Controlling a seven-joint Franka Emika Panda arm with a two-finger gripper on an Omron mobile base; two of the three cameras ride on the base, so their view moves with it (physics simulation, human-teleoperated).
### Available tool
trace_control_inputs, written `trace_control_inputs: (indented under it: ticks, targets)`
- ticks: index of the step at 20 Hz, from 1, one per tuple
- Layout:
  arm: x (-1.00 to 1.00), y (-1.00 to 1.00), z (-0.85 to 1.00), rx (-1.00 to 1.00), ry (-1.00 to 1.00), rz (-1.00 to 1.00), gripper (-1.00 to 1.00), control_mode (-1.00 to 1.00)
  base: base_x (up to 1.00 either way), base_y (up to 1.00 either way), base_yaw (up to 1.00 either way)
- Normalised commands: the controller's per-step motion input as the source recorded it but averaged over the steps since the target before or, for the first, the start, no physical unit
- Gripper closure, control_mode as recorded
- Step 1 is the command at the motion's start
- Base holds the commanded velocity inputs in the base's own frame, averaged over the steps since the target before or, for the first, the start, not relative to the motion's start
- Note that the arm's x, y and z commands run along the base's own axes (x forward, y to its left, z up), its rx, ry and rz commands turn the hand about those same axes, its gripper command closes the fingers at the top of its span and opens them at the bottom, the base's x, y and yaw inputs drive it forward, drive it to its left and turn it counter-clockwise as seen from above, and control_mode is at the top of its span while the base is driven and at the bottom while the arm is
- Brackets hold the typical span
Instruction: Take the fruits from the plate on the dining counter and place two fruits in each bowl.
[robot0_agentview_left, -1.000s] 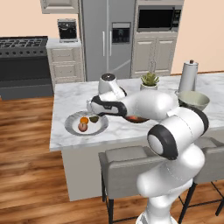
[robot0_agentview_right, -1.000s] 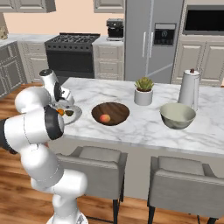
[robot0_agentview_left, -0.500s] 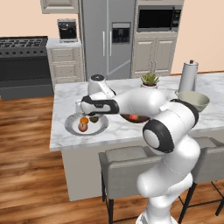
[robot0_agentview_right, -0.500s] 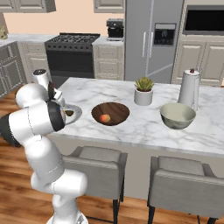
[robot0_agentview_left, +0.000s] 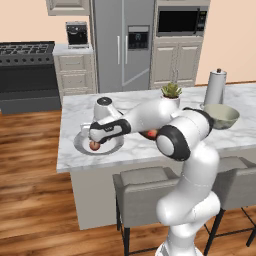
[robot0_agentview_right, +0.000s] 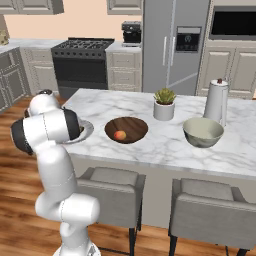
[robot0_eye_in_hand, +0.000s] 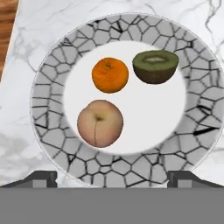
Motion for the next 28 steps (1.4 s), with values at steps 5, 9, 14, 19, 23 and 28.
trace_control_inputs:
  ticks: [5,9,14,19,23,28]
  targets:
    - [0.41,0.22,-0.32,0.00,-0.01,0.00,-1.00,-1.00,0.00,0.00,0.00]
    - [0.11,0.29,-0.38,0.00,0.00,0.00,-1.00,-1.00,0.00,0.00,0.00]
    - [0.12,0.01,-0.28,0.00,0.00,0.00,-1.00,-1.00,0.00,0.00,0.00]
    - [0.02,-0.09,-0.15,0.00,0.00,0.00,-1.00,-1.00,0.00,0.00,0.00]
    - [0.16,-0.11,-0.03,0.00,0.00,0.00,-1.00,-1.00,0.00,0.00,0.00]
    - [0.13,-0.01,-0.08,0.00,0.00,0.00,-1.00,-1.00,0.00,0.00,0.00]
